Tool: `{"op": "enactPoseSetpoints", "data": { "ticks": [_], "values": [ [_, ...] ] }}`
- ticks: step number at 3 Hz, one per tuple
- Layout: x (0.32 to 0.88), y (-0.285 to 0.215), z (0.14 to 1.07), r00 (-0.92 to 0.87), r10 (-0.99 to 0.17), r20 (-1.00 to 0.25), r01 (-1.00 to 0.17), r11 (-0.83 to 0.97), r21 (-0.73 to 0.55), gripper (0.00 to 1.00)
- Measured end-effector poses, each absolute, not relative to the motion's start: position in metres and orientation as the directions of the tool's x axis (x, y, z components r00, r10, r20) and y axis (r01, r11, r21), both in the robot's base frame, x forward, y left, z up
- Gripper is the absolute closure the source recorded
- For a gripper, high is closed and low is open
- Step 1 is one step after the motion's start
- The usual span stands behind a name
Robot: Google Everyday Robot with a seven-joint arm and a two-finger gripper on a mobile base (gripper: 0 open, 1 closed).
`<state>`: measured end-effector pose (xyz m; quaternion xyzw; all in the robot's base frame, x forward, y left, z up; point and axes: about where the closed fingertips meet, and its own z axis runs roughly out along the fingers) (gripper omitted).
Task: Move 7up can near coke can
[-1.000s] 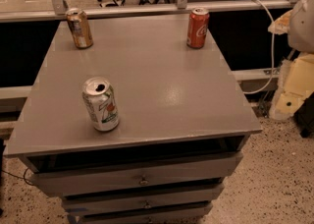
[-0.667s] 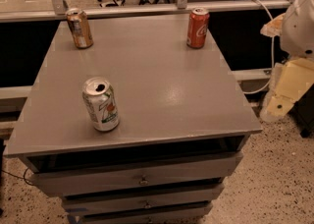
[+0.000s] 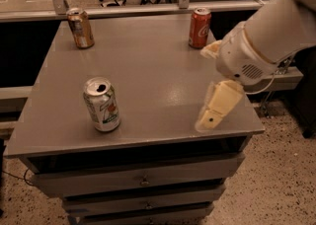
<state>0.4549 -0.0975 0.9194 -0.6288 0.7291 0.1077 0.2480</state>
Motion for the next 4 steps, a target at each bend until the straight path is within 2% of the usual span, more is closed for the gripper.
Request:
{"op": "enactPoseSetpoints", "data": {
  "ticks": [2,4],
  "values": [
    [0.474,0.007,0.889,0.012,-0.639,-0.769,-0.989,0.104,-0.102,0.0],
    [0.48,0.076,0.877,0.08,-0.427,-0.901,-0.991,0.062,-0.117,0.0]
  ]
}}
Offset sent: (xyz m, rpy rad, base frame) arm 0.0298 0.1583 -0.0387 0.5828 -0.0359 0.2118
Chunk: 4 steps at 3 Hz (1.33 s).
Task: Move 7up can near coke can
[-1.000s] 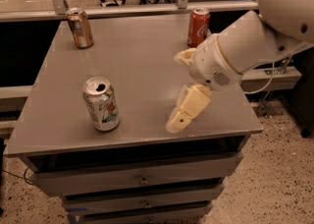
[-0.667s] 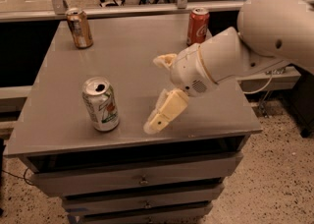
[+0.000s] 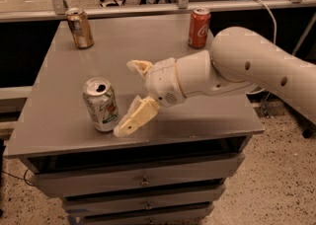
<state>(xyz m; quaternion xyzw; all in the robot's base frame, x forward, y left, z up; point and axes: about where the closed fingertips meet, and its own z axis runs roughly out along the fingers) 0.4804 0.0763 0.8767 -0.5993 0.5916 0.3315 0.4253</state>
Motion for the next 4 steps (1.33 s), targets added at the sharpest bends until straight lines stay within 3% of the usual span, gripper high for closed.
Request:
{"op": "enactPoseSetpoints", "data": {
  "ticks": [1,2,4],
  "values": [
    [0.48,0.1,0.867,0.06,-0.378,-0.924,-0.995,0.051,-0.086,0.17],
    [0.484,0.111,0.859,0.015,-0.363,-0.932,-0.997,0.061,-0.04,0.41],
    [0.507,0.087,0.863,-0.046,-0.358,-0.933,-0.991,0.136,-0.004,0.88]
  ]
}}
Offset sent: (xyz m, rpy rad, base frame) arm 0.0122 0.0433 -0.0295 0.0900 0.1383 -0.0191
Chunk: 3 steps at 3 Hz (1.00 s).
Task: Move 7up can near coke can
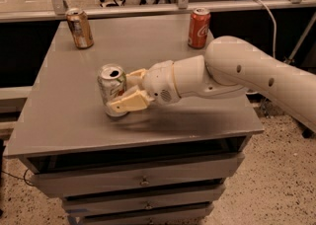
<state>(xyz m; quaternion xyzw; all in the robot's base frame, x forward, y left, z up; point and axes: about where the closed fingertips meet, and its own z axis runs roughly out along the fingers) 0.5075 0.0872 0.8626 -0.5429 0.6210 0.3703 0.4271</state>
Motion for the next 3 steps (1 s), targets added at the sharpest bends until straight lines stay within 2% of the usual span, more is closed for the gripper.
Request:
{"op": "enactPoseSetpoints", "data": {
  "ticks": [1,2,3],
  "values": [
    [0.531,0.031,0.875,-0.051,-0.393,-0.918,-0.972,0.232,-0.045,1.0],
    [0.53,0.032,0.875,-0.051,-0.393,-0.918,-0.972,0.231,-0.045,1.0],
    [0.542,0.012,0.894,-0.005,-0.454,-0.891,-0.954,0.271,-0.132,1.0]
  ]
}}
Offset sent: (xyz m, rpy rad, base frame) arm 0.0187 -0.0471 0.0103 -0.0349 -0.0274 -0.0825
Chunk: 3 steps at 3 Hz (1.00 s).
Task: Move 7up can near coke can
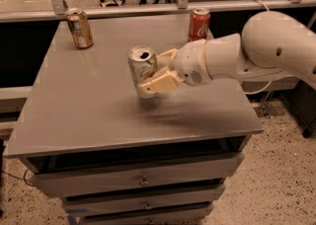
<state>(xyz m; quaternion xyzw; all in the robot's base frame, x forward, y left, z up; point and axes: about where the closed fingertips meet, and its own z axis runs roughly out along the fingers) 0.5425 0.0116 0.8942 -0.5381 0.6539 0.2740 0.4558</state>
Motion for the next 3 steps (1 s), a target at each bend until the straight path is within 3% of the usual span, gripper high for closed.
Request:
{"op": "enactPoseSetpoints", "data": {
  "ticks": [1,3],
  "values": [
    [0.566,-0.04,0.93,0.029,-0.509,-0.86,-0.901,0.36,-0.243,1.0],
    [0.626,-0.156,0.95,-0.003,-0.455,-0.891,-0.773,0.566,-0.286,1.0]
  ]
}}
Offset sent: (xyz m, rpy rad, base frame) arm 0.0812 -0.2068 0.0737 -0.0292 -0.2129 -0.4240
